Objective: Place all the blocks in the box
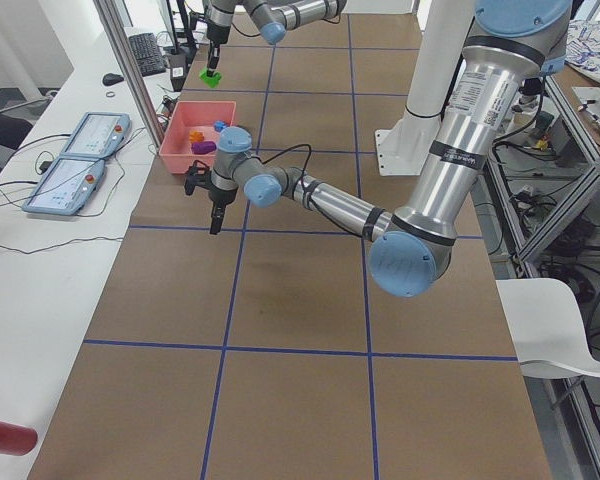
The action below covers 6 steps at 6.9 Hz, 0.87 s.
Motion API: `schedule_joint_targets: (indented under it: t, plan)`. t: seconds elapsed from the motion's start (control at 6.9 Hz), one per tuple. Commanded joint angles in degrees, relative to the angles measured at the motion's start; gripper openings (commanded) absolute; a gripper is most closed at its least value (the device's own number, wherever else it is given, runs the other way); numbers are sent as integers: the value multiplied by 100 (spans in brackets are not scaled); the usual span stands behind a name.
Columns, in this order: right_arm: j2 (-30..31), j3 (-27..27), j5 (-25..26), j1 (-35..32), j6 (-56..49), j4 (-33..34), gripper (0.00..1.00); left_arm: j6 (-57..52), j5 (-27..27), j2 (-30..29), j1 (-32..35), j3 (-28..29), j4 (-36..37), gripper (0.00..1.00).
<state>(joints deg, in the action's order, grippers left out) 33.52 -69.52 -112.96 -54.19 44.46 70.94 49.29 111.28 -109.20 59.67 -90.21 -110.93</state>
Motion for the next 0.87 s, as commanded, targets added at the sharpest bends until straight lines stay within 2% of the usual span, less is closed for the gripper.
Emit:
schedule_joint_targets:
  t: [0.0, 0.14, 0.29, 0.43, 0.58, 0.72]
  plan:
    - [-99, 482, 334, 346, 124, -651, 0, -374, 25, 337, 79, -57, -34, 100]
    - [-134, 727, 719, 557, 133, -991, 0, -463, 34, 477, 88, -136, -43, 100]
    - [-248, 938, 749, 594, 133, -1116, 0, -472, 34, 548, 88, -233, -34, 100]
    - [-545, 1280, 758, 620, 124, -1135, 22, -473, 34, 619, 123, -329, -8, 100]
    - [-739, 1501, 767, 629, 124, -1135, 99, -464, 182, 646, 124, -374, 10, 100]
    - [-759, 1494, 767, 621, 133, -1135, 100, -472, 253, 715, 115, -365, 10, 100]
